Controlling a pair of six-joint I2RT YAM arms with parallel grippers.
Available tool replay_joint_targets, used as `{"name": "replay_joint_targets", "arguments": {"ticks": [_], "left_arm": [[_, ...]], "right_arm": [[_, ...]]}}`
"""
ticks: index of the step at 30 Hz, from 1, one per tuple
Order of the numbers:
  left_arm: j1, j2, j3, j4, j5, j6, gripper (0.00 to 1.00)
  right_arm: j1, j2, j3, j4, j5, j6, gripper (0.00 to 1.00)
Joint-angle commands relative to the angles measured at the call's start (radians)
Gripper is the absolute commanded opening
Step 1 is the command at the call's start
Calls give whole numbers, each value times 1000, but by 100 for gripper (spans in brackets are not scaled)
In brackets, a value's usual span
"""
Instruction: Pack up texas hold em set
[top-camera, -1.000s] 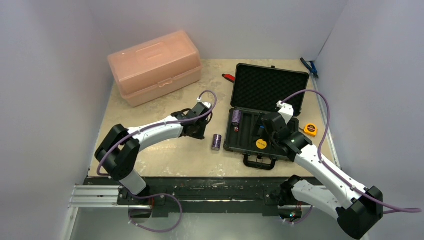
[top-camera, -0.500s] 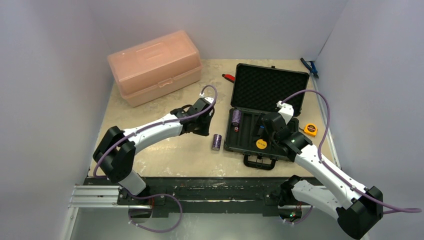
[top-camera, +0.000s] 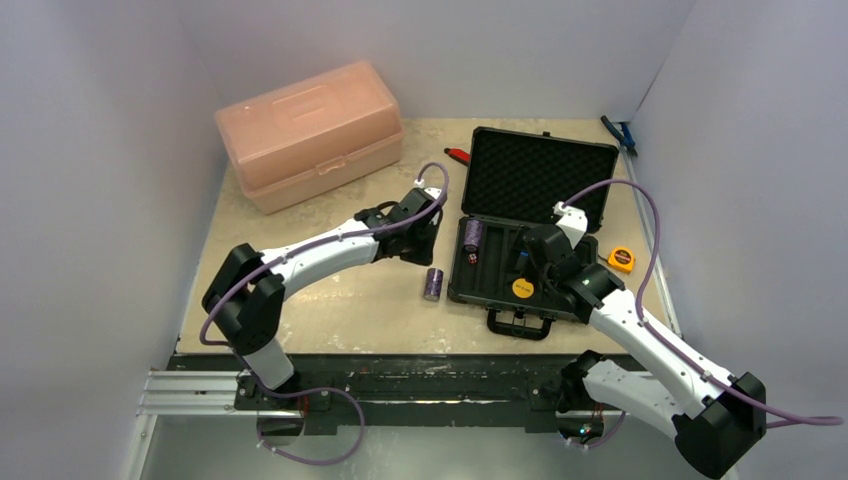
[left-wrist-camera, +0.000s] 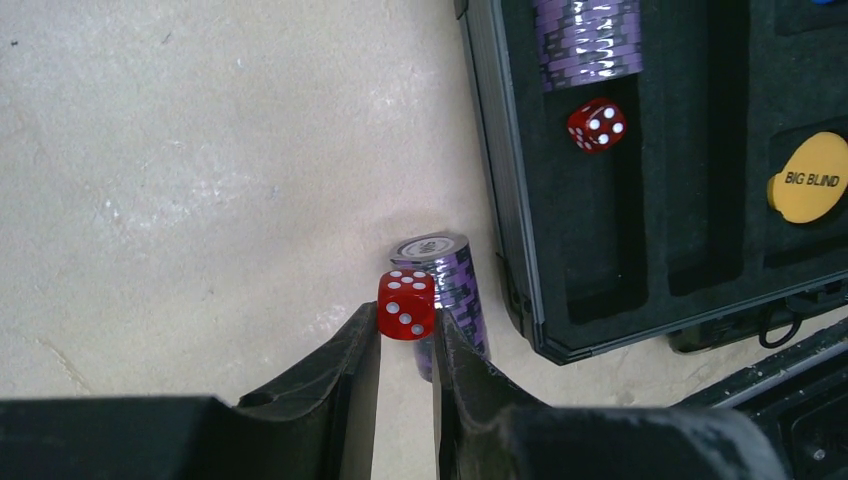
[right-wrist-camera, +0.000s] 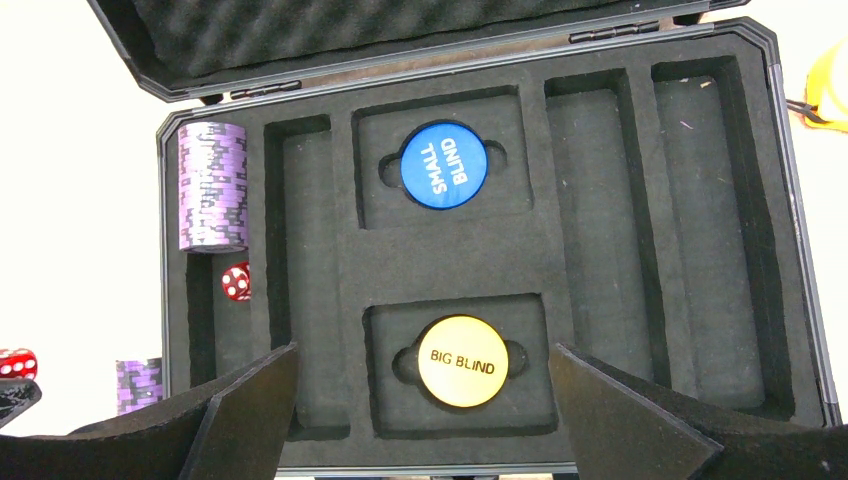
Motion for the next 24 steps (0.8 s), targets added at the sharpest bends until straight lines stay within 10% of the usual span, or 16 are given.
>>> {"name": "replay_joint_targets", "arguments": {"ticks": [1,24], "left_arm": [[-20,13,77,5,15,-12,0],[-87,263,332,18,77,-30,0]], "right_arm": [[-3,-11,-1,17,26,7,99],[-3,-24,-1,12,26,6,99]]}}
